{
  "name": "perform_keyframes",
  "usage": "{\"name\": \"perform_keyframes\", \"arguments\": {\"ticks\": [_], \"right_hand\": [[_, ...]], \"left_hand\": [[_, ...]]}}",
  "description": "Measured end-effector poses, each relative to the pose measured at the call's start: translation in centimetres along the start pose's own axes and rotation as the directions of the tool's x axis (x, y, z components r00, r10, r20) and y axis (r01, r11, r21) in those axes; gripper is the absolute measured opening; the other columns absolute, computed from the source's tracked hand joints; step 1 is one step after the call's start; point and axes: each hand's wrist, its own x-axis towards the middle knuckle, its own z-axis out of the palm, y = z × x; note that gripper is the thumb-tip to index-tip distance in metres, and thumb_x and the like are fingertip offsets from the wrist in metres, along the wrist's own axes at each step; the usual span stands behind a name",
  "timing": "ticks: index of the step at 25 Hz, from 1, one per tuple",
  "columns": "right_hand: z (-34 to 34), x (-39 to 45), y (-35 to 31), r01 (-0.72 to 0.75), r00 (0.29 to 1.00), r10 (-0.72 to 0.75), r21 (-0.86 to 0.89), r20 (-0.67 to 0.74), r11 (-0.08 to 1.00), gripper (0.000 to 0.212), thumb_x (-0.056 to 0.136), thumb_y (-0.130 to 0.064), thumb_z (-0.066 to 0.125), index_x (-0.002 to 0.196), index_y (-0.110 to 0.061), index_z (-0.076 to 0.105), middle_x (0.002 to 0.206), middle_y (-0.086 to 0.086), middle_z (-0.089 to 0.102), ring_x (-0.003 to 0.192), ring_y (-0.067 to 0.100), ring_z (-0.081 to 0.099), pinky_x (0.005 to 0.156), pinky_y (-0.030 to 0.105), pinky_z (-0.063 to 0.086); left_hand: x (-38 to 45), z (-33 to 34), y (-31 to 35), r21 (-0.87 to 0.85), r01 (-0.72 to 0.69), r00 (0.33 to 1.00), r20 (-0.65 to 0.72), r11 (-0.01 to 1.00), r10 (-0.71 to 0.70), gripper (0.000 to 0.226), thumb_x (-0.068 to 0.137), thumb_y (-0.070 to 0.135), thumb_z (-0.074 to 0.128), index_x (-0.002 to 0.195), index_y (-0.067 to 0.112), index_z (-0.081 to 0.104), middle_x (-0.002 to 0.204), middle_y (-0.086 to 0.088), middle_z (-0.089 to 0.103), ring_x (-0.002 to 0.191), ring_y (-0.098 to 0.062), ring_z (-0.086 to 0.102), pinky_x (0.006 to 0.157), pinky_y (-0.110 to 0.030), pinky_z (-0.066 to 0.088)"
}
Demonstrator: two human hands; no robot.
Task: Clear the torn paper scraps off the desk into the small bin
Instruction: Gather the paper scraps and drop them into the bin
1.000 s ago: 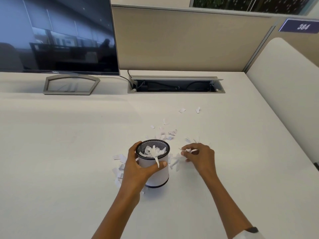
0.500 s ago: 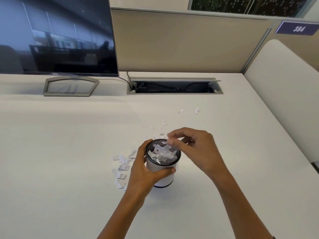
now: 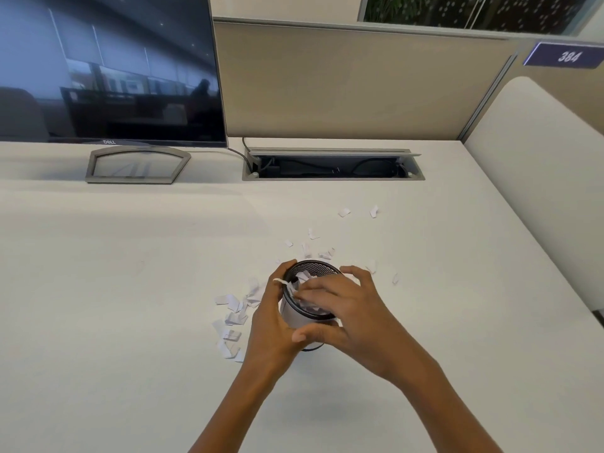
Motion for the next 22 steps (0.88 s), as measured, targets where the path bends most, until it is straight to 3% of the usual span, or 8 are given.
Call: {"name": "perform_keyframes", "arguments": {"ticks": [4,7,10,13,15,18,19,22], "right_hand": [[1.0,0.3,0.0,0.014,0.993,0.009,-0.189,0.119,0.982,0.091,0.073,-0.078,0.004,0.120,-0.022,0.057,0.131,-0.012,0.053,0.126,0.005,0.039,0.113,0.033,-0.005],[1.2,0.6,0.1,-0.032,0.992,0.038,-0.046,0.119,0.998,0.080,0.078,-0.078,0.015,0.113,-0.024,0.062,0.128,-0.013,0.055,0.124,0.006,0.036,0.112,0.037,0.017],[0.1,0.5,1.7,-0.044,0.984,0.103,0.372,-0.142,0.927,0.039,0.082,-0.061,0.050,0.101,-0.033,0.069,0.113,-0.021,0.064,0.116,0.001,0.047,0.098,0.018,0.036],[-1.3,0.7,6.8,-0.150,0.859,0.326,0.414,-0.395,0.898,0.017,0.084,-0.043,0.062,0.097,-0.035,0.069,0.107,-0.022,0.067,0.110,0.003,0.056,0.089,0.014,0.043],[-0.8,0.5,11.4,-0.450,0.767,0.562,0.365,-0.311,0.815,0.034,0.087,-0.035,0.062,0.119,-0.026,0.060,0.130,-0.008,0.058,0.126,0.014,0.049,0.102,0.026,0.039],[2.6,0.1,15.5,-0.751,0.644,0.765,0.193,0.002,0.631,0.069,0.093,-0.040,0.051,0.147,-0.012,0.021,0.159,0.009,0.013,0.147,0.024,0.009,0.119,0.039,0.009],[4.0,0.3,15.7,-0.757,0.648,0.761,0.130,0.024,0.641,0.070,0.094,-0.042,0.047,0.149,-0.014,0.012,0.160,0.009,0.004,0.148,0.026,0.000,0.119,0.042,0.003],[6.2,1.3,15.1,-0.626,0.779,0.625,-0.023,-0.040,0.779,0.059,0.099,-0.027,0.035,0.149,-0.030,0.006,0.160,0.006,0.000,0.147,0.029,-0.002,0.116,0.051,0.002]], "left_hand": [[0.1,0.2,0.0,0.067,-0.045,0.999,0.000,0.997,0.045,0.079,0.058,0.032,0.077,0.129,0.036,0.043,0.122,0.024,0.057,0.113,0.003,0.056,0.097,-0.031,0.050],[0.0,0.4,-0.1,0.120,-0.039,0.999,0.005,0.992,0.039,0.077,0.056,0.031,0.078,0.120,0.051,0.040,0.111,0.039,0.057,0.104,0.017,0.053,0.086,-0.009,0.048],[0.1,0.2,-0.2,0.098,-0.030,0.999,-0.014,0.995,0.032,0.084,0.052,0.023,0.084,0.119,0.054,0.043,0.111,0.033,0.061,0.103,0.012,0.056,0.080,-0.011,0.049],[0.1,-0.5,-0.4,0.069,-0.037,0.996,-0.081,0.997,0.042,0.090,0.048,0.025,0.085,0.125,0.043,0.043,0.122,0.027,0.056,0.113,0.013,0.048,0.091,-0.011,0.042],[0.3,-1.0,-0.5,0.065,-0.037,0.992,-0.119,0.997,0.045,0.087,0.046,0.027,0.085,0.119,0.050,0.042,0.118,0.033,0.054,0.109,0.019,0.046,0.085,0.000,0.038],[0.5,-1.6,-0.5,0.054,-0.025,0.989,-0.146,0.998,0.033,0.087,0.047,0.023,0.085,0.117,0.051,0.041,0.119,0.030,0.053,0.106,0.023,0.046,0.081,0.005,0.034],[0.5,-1.6,-0.5,0.055,-0.025,0.989,-0.147,0.998,0.033,0.088,0.048,0.021,0.086,0.117,0.051,0.041,0.120,0.029,0.053,0.107,0.023,0.045,0.081,0.005,0.034],[0.5,-1.5,-0.5,0.053,-0.031,0.990,-0.133,0.998,0.038,0.088,0.048,0.020,0.086,0.120,0.048,0.041,0.123,0.025,0.054,0.109,0.021,0.046,0.084,0.004,0.034]]}}
